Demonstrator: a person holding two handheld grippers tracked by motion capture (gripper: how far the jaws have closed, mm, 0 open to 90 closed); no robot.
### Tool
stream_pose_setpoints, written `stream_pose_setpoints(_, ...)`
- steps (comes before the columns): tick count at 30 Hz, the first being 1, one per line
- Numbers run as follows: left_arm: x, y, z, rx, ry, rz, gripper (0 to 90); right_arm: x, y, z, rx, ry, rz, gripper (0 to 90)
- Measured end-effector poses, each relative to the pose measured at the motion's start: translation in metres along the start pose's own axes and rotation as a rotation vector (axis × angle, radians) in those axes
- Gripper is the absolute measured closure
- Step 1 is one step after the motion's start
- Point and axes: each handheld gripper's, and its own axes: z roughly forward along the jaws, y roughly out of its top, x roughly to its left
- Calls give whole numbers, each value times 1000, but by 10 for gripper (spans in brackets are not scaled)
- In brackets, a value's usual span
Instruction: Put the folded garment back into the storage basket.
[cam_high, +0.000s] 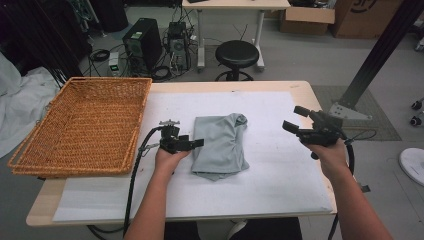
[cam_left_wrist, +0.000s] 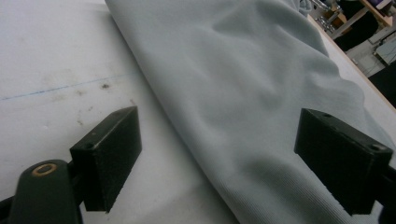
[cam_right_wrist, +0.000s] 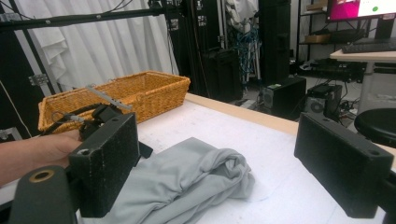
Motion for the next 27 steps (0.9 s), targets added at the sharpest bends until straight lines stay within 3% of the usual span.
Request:
stream_pose_setpoints(4,-5,0,8,-4,-54,-19,155,-1,-2,-1,3,-8,3,132)
stream_pose_setpoints(7,-14,1,17,14,-59,19,157,-1,-3,-1,6,-8,9,134)
stream_pose_setpoints(9,-20,0,23,16,-94,6,166,-1,-4,-1,12,-5,19,135)
stream_pose_setpoints(12,-27,-1,29,37,-121,21,232,-2,-5,-2,5,-8,25,135)
stream_pose_setpoints(17,-43,-1,38,76,-120,69,240,-3,-9,-3,5,-12,26,135)
stream_pose_setpoints(19,-48,-2,40,75,-94,95,254,-2,-9,-4,6,-12,27,135)
stream_pose_setpoints(21,-51,-3,39,73,-20,133,363,-2,-11,-5,3,-12,25,135)
stream_pose_setpoints(24,-58,-6,40,75,51,178,546,-3,-12,-8,4,-19,27,135)
stream_pose_setpoints(27,-66,-9,41,83,67,217,661,-4,-12,-10,-3,-26,28,135)
